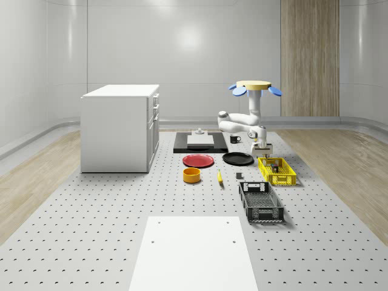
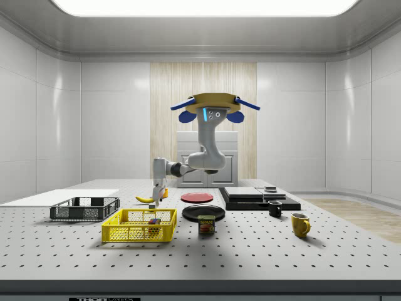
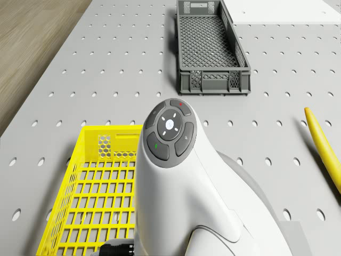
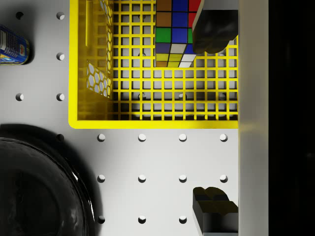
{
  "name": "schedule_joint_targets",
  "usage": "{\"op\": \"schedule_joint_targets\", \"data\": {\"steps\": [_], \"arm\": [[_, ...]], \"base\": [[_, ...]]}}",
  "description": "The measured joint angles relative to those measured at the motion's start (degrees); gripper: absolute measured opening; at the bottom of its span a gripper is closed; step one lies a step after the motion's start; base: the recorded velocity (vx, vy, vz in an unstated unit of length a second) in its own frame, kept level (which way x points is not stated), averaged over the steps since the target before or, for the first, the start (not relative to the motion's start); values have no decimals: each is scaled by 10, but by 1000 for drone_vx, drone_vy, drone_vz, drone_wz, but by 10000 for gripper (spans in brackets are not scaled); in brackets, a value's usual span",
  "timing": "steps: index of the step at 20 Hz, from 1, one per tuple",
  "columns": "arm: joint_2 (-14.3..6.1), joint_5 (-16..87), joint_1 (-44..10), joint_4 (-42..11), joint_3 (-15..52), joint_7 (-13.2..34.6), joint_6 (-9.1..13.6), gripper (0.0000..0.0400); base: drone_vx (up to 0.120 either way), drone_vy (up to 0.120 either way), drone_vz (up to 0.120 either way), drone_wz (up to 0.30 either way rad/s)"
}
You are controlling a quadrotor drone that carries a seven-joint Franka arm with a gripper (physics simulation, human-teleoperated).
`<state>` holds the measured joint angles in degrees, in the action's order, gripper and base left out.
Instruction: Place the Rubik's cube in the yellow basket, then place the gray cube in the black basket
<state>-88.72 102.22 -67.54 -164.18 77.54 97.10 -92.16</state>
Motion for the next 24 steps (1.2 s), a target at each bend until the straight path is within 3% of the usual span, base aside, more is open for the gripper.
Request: {"op": "schedule_joint_targets", "data": {"steps": [6,17,24], "arm": [[-1,-1,0,0,0,0,-1,400],[-4,-2,-1,0,1,1,-3,400],[-5,-2,-1,0,1,1,-5,400]], "base": [[0,-120,0,0],[116,-120,0,0],[6,-120,0,0]]}}
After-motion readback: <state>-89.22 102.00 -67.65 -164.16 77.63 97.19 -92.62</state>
